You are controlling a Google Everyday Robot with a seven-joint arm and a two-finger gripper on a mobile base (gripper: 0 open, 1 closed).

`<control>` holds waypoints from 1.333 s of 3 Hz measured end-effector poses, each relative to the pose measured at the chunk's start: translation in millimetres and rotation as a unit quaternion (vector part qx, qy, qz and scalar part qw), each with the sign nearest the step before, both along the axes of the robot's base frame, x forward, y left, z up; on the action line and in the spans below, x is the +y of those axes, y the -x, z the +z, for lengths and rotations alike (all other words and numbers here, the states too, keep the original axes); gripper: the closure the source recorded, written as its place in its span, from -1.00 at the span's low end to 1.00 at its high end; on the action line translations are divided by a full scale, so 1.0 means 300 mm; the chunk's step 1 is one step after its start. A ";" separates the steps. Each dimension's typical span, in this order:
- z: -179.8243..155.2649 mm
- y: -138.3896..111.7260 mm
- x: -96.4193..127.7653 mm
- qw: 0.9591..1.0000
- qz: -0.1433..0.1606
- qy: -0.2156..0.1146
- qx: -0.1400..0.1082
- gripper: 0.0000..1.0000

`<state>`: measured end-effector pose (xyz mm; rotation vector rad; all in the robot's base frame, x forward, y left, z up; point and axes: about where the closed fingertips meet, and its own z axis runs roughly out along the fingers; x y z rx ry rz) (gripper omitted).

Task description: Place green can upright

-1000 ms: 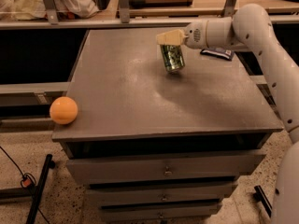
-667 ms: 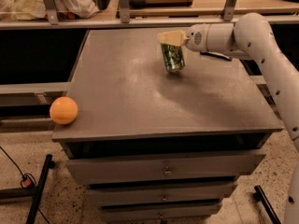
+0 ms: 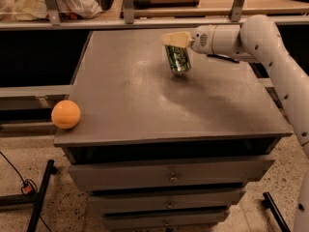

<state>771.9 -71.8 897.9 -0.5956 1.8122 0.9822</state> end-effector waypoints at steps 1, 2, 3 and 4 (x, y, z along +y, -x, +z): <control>0.093 0.056 0.000 0.999 0.006 -0.004 -0.042 1.00; 0.234 0.145 -0.008 0.993 0.012 -0.023 -0.111 1.00; 0.234 0.145 -0.008 0.993 0.012 -0.023 -0.111 1.00; 0.237 0.158 -0.011 0.989 0.020 -0.054 -0.134 1.00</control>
Offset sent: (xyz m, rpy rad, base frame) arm -0.0691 -0.0164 0.1090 0.0876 -0.3402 0.0102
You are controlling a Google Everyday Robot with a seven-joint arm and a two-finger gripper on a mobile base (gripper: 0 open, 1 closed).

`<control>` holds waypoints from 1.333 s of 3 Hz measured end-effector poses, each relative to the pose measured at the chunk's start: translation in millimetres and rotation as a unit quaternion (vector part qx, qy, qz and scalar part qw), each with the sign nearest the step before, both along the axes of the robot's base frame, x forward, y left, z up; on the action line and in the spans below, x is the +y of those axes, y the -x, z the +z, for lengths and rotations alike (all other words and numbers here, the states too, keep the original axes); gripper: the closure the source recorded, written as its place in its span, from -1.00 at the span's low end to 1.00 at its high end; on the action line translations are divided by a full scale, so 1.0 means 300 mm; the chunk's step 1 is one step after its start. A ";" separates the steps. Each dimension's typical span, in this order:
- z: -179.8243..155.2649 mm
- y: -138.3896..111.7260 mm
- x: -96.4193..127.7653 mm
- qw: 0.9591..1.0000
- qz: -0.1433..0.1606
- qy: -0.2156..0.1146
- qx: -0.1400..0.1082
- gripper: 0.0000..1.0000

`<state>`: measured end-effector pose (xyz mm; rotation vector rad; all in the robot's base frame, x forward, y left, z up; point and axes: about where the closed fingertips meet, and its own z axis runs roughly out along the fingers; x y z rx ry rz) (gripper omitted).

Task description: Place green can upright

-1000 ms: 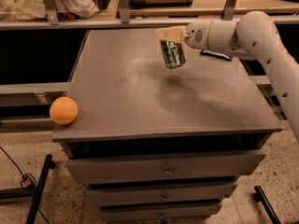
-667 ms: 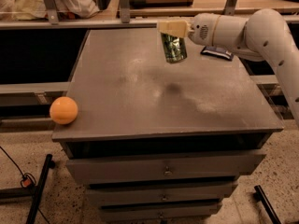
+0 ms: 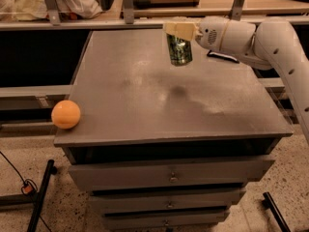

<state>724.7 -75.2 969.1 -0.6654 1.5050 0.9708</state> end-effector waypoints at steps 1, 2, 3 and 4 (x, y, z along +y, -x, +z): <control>0.004 0.024 0.007 0.997 0.034 -0.050 -0.051 1.00; 0.020 0.079 -0.004 0.991 0.059 -0.055 -0.105 1.00; 0.047 0.138 -0.020 0.986 0.073 -0.044 -0.141 1.00; 0.063 0.183 -0.035 0.983 0.080 -0.023 -0.165 1.00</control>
Offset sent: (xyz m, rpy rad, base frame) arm -0.0448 -0.0140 0.0094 0.1160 -0.3455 0.1661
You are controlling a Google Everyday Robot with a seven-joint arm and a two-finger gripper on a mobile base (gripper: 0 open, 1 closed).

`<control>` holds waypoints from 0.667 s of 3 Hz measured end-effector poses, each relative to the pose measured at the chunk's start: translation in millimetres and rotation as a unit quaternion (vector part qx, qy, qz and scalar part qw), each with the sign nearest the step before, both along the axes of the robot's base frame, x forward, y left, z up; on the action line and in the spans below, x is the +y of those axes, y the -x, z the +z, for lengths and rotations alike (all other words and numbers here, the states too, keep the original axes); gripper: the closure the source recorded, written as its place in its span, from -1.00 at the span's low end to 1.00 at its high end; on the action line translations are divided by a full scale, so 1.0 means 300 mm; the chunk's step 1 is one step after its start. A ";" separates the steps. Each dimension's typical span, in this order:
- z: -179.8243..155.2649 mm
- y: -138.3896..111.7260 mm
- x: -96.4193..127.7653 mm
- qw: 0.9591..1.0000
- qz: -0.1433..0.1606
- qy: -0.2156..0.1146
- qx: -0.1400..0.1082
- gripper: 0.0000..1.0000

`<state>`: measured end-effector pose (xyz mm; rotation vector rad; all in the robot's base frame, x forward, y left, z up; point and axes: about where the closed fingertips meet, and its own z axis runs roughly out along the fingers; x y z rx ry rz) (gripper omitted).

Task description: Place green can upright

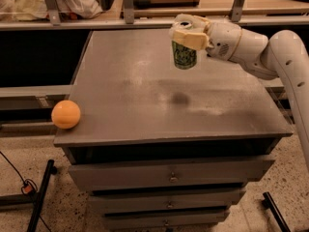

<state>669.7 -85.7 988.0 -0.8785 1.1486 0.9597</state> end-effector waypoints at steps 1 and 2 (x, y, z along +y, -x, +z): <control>-0.036 0.020 -0.017 1.000 -0.001 0.028 -0.008 1.00; -0.099 0.016 -0.032 0.999 -0.002 0.042 -0.001 1.00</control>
Offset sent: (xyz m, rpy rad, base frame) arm -0.0017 -0.0235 -0.0555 -0.1154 0.0168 -0.0197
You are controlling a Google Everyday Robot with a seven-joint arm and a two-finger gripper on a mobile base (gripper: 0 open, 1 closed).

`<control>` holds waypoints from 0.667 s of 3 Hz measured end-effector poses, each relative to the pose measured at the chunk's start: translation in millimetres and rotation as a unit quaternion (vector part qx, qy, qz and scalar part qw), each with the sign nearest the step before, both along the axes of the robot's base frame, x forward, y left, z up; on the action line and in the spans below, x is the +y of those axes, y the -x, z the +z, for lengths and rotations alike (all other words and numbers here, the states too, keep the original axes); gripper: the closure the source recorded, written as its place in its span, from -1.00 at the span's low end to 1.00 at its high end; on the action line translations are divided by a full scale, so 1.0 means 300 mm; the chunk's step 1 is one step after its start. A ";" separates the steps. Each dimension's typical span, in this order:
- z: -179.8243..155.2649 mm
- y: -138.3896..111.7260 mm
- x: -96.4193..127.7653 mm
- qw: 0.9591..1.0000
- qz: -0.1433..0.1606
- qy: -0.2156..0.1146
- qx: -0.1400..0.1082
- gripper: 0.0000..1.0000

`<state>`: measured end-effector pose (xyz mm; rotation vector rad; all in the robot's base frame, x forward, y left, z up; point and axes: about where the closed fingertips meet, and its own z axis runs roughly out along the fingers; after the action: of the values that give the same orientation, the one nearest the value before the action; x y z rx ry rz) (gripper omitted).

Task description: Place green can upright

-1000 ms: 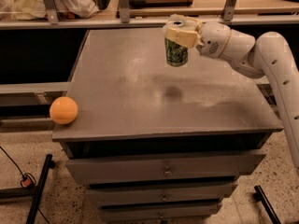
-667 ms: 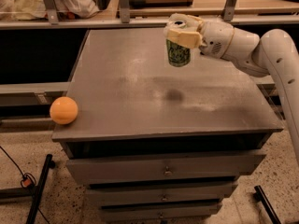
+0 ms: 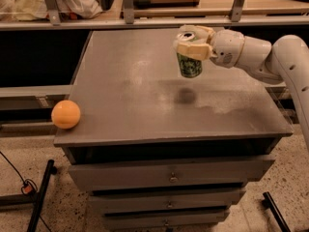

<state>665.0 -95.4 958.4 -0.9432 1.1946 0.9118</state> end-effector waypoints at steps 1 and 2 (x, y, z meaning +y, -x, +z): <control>-0.075 -0.038 0.000 1.000 -0.003 0.000 0.016 1.00; -0.147 -0.090 0.008 0.999 -0.006 0.001 0.034 0.63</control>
Offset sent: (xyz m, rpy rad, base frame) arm 0.0460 -0.0023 -0.0709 -0.0037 0.1101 -0.0312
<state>692.0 -93.0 914.2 -0.9126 1.2572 0.9393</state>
